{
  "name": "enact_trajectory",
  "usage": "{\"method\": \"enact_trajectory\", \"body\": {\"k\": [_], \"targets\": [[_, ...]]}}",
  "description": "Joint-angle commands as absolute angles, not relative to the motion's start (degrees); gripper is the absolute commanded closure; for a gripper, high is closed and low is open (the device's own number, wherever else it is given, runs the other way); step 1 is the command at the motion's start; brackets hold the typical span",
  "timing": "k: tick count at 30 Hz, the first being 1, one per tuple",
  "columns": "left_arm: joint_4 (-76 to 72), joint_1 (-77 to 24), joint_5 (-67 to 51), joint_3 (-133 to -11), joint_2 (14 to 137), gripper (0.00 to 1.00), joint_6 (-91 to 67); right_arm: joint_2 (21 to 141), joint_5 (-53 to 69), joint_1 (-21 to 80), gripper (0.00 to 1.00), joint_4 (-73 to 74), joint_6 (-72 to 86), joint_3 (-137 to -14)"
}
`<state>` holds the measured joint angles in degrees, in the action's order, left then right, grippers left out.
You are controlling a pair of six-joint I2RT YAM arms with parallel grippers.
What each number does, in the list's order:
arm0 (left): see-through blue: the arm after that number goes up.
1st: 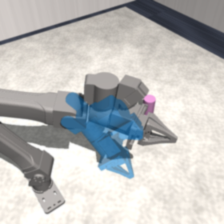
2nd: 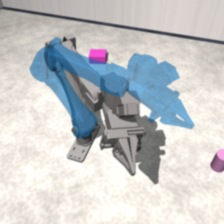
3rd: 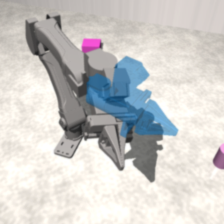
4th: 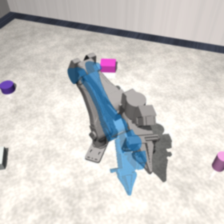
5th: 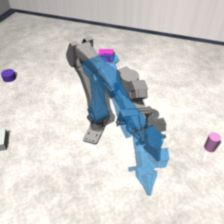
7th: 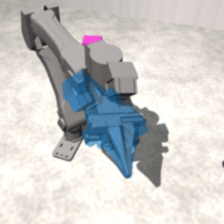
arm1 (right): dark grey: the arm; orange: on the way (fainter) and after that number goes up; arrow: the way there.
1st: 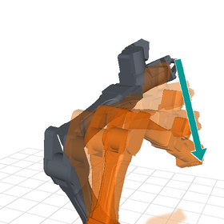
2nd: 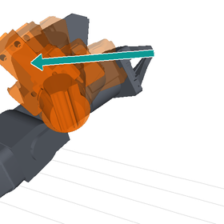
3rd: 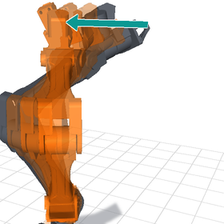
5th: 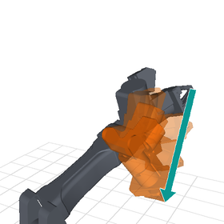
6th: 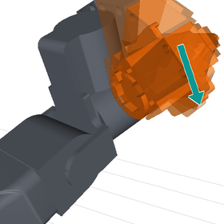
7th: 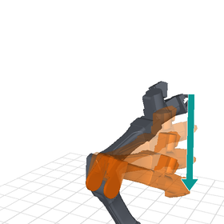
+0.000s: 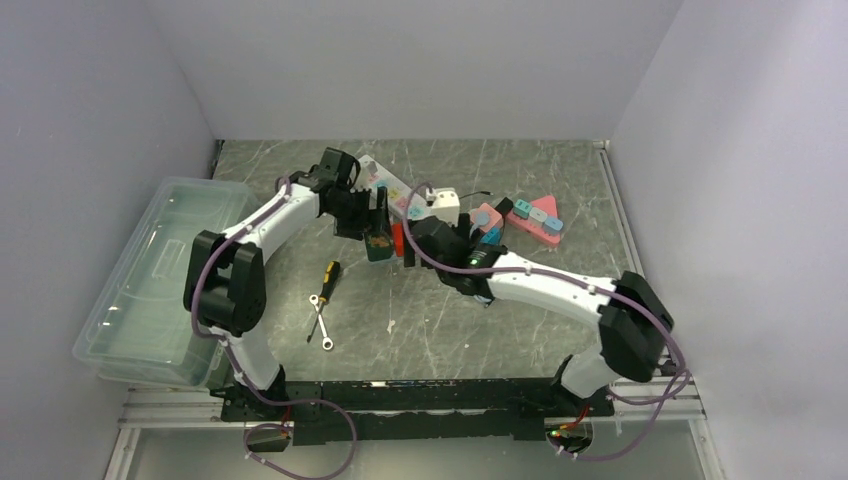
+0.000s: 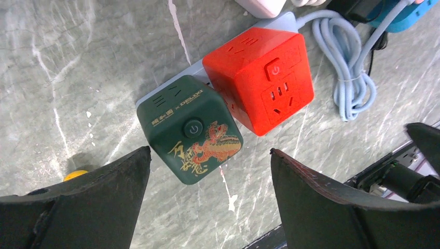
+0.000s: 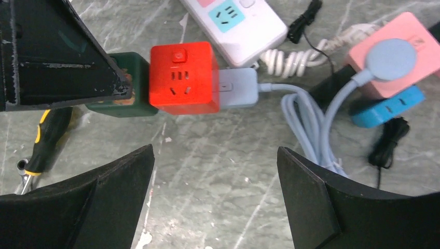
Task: Pull the plug off the socket
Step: Move the socket to the center of the board, then remove the plug from the socket.
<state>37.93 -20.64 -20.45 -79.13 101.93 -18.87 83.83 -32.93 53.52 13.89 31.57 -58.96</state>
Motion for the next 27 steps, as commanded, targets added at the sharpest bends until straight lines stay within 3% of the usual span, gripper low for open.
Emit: {"method": "enact_trajectory", "body": {"k": [1, 5, 9, 21, 22, 23, 27], "targets": [[36.6, -19.2, -22.8, -77.3, 97.4, 0.12, -20.3, 89.5, -36.5, 54.9, 0.08, 11.5, 32.9, -66.1], [33.9, -17.2, -25.2, -71.2, 93.6, 0.17, -22.3, 93.3, -33.9, 54.8, 0.10, 10.2, 30.1, -68.6], [32.0, -15.4, -25.1, -68.5, 91.0, 0.22, -23.6, 96.2, -31.6, 54.6, 0.24, 8.9, 26.5, -70.2], [30.3, -15.0, -29.4, -69.1, 94.5, 0.28, -24.5, 101.6, -24.1, 51.4, 0.21, 7.6, 22.7, -72.7], [30.5, -15.0, -29.0, -69.5, 94.9, 0.28, -24.4, 95.5, -24.0, 51.4, 0.21, 7.4, 22.5, -72.8], [30.6, -15.0, -28.9, -69.7, 95.4, 0.28, -24.4, 101.3, -23.9, 51.4, 0.20, 7.1, 22.2, -72.8], [31.3, -15.1, -27.5, -71.0, 97.3, 0.29, -23.7, 103.3, -24.4, 51.4, 0.19, 7.2, 21.7, -73.6]]}}
